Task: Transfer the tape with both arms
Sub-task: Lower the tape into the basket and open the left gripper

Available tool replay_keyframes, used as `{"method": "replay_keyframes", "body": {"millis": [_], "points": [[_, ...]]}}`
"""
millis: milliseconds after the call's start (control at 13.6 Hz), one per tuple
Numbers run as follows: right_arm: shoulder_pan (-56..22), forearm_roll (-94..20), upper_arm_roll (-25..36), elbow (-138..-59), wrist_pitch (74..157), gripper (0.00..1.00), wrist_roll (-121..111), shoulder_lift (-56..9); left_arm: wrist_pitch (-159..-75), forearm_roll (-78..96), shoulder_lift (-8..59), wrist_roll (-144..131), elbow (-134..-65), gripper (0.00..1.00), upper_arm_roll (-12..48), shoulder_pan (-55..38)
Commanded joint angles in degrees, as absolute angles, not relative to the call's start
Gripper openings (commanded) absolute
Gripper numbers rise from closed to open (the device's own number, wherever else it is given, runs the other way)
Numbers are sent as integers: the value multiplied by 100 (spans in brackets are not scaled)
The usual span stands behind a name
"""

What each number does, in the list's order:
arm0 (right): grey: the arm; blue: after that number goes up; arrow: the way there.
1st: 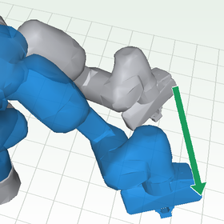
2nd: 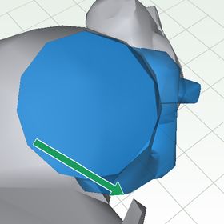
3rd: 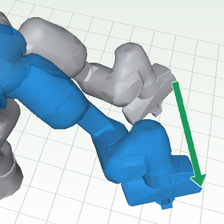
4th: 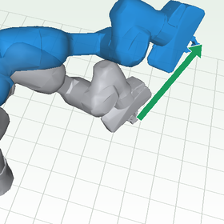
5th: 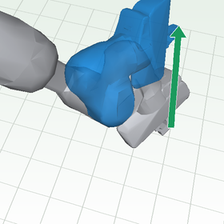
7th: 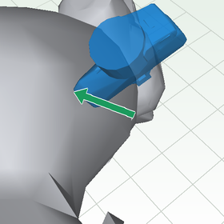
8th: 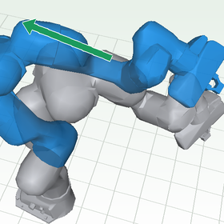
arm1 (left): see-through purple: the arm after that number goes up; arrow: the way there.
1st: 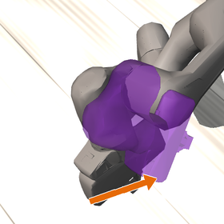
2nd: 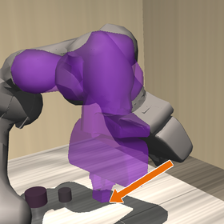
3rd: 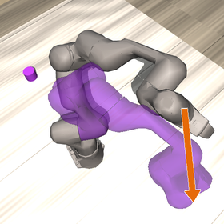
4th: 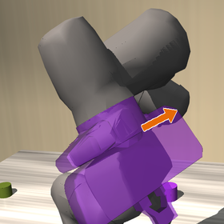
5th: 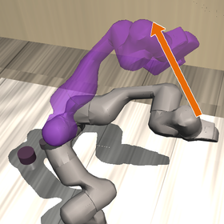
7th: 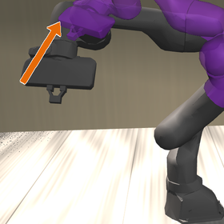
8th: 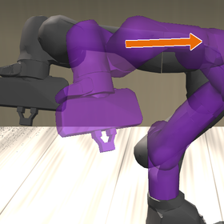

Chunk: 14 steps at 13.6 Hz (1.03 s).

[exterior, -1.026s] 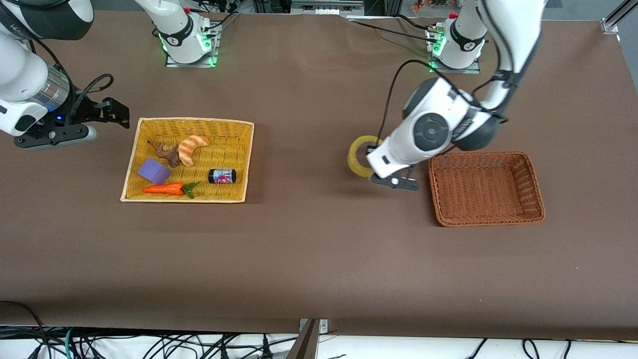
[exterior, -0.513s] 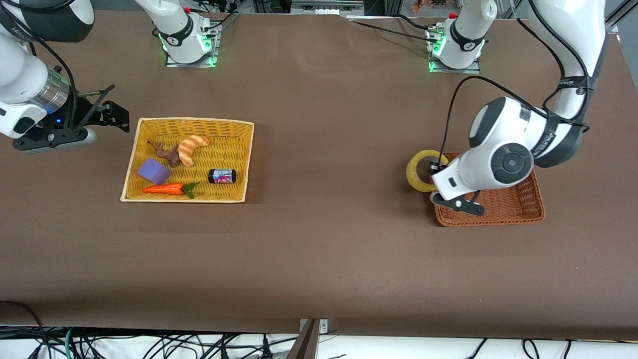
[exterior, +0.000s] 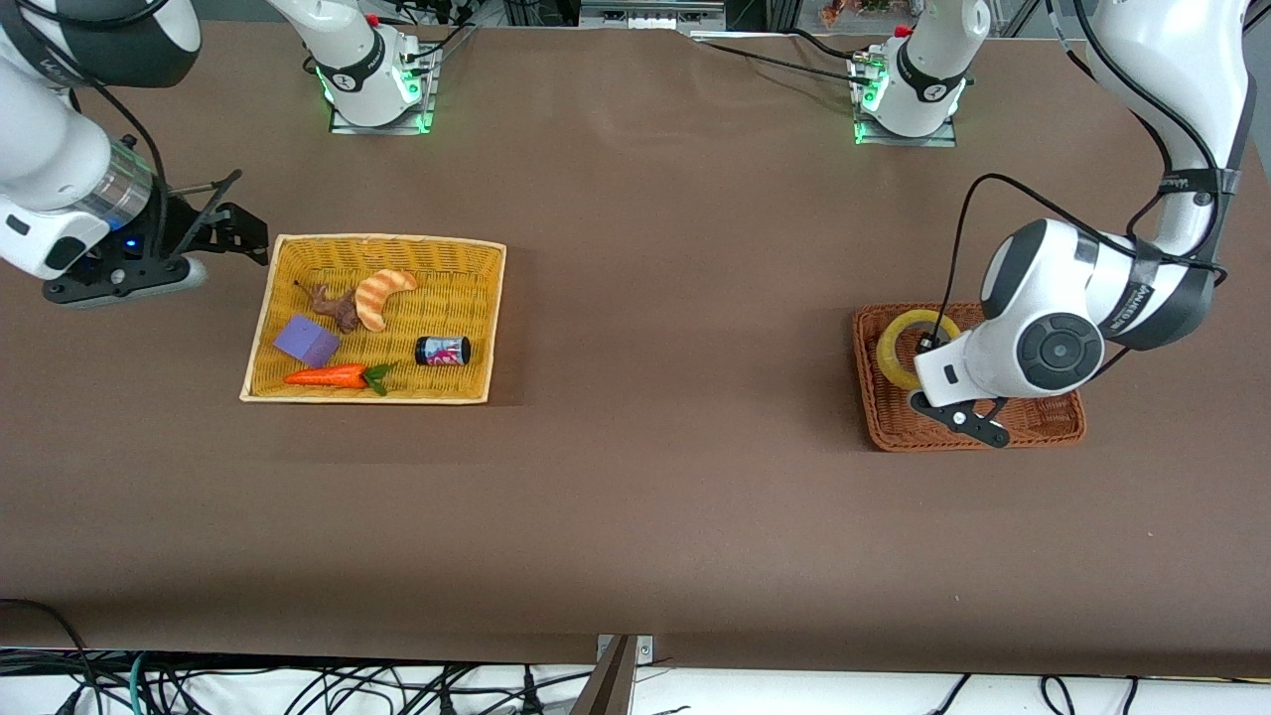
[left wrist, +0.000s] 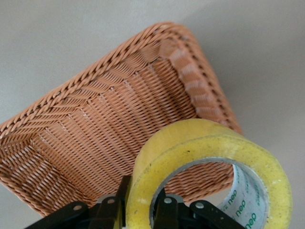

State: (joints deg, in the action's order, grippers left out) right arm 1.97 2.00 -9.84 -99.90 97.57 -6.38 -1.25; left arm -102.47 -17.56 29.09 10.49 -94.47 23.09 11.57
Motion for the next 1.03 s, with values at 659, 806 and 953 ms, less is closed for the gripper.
{"method": "replay_keyframes", "body": {"millis": [659,806,953], "points": [[149,237,-958,-9949,9738,100,-738,-79,-12322,-2004,2979,2390,-10802,0,2391,2048],[149,246,-958,-9949,9738,100,-738,-79,-12593,-2039,3049,2748,-10802,0,2391,2074],[149,246,-958,-9949,9747,100,-738,-79,-12945,-2039,3172,3477,-10776,0,2382,2240]]}}
